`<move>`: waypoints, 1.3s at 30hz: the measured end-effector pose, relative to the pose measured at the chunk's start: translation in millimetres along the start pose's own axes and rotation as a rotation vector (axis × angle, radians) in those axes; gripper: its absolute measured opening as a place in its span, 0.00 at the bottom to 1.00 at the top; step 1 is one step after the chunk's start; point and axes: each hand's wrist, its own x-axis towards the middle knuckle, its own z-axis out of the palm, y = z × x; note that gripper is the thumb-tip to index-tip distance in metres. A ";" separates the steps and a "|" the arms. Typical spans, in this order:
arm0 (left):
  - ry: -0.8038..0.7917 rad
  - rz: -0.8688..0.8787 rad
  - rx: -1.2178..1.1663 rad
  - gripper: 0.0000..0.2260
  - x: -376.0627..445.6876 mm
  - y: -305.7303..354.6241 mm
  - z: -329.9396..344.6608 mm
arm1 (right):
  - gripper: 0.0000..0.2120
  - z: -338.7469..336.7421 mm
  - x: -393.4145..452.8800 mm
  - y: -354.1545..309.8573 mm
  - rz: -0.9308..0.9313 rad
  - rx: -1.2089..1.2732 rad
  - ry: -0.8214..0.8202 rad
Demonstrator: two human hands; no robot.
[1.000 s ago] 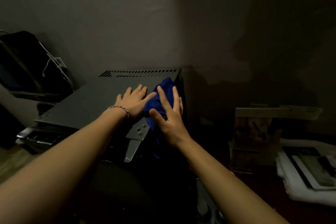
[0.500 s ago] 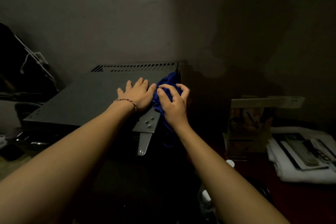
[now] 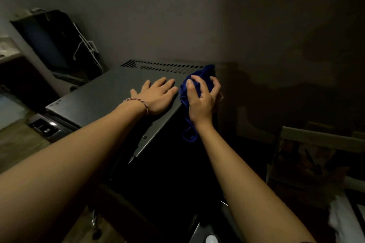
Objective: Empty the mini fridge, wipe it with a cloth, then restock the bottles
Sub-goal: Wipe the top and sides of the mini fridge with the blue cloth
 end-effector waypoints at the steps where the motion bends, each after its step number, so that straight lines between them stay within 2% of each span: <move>1: 0.004 0.000 0.008 0.25 -0.6 -0.6 0.6 | 0.22 -0.2 7.3 2.4 0.010 -0.029 0.014; 5: 0.019 0.002 0.024 0.25 -2.3 -1.0 2.0 | 0.27 0.1 19.0 7.3 0.028 -0.031 0.035; 8: 0.023 0.011 0.021 0.25 -3.9 0.8 2.1 | 0.25 2.8 4.7 4.2 0.019 -0.015 0.038; 13: -0.006 0.073 0.044 0.24 -4.8 -1.8 -2.6 | 0.25 8.1 -69.6 -1.2 -0.150 -0.046 0.138; 17: -0.046 0.133 0.013 0.23 -8.3 -6.9 -6.0 | 0.24 18.8 -154.2 2.6 -0.286 -0.060 0.099; 20: -0.047 0.157 0.036 0.23 -10.7 -8.7 -5.0 | 0.26 21.2 -151.8 7.9 -0.298 -0.065 0.115; 27: -0.007 0.173 0.070 0.23 -7.8 -11.3 -0.1 | 0.32 16.9 -81.3 13.1 -0.155 -0.041 0.139; 34: 0.027 0.167 0.067 0.23 -8.2 -10.2 2.8 | 0.26 19.5 14.7 41.7 0.036 0.130 0.145; 39: 0.024 0.181 0.058 0.23 -10.9 -10.5 1.4 | 0.25 15.3 35.8 65.9 0.242 0.220 0.174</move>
